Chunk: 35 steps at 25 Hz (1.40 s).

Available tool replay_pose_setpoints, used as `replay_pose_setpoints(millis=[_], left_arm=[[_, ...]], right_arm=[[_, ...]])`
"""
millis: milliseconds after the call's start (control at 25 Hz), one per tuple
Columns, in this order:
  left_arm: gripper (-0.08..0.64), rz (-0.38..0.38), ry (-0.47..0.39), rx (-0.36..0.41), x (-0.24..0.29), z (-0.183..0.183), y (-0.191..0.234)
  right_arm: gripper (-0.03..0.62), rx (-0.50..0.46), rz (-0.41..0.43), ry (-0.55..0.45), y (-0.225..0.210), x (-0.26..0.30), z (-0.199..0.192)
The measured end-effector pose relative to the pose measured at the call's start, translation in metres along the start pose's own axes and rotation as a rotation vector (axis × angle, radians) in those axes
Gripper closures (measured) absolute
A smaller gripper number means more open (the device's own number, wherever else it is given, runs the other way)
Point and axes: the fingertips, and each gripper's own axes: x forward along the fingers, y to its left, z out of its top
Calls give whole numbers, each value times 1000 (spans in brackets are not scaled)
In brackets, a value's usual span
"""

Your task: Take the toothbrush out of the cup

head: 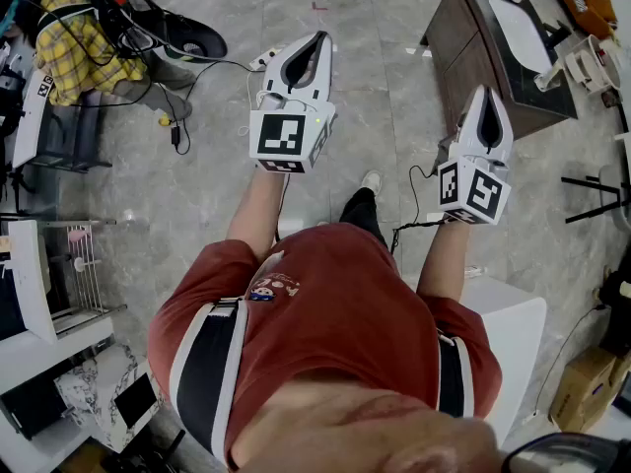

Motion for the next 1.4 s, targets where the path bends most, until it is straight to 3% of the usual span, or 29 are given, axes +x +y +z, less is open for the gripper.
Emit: replay_pose_setpoints(millis=[440, 800, 1160, 1400], left_arm=[[555, -18, 56, -8, 29, -27, 0], [555, -11, 190, -20, 79, -97, -3], [555, -34, 266, -19, 156, -152, -11], [555, -68, 260, -27, 219, -155, -37]], right_arm=[[581, 32, -27, 47, -14, 21, -30], [581, 106, -54, 165, -47, 53, -106], [582, 163, -70, 250, -82, 108, -177], [582, 168, -108, 235, -131, 143, -178]])
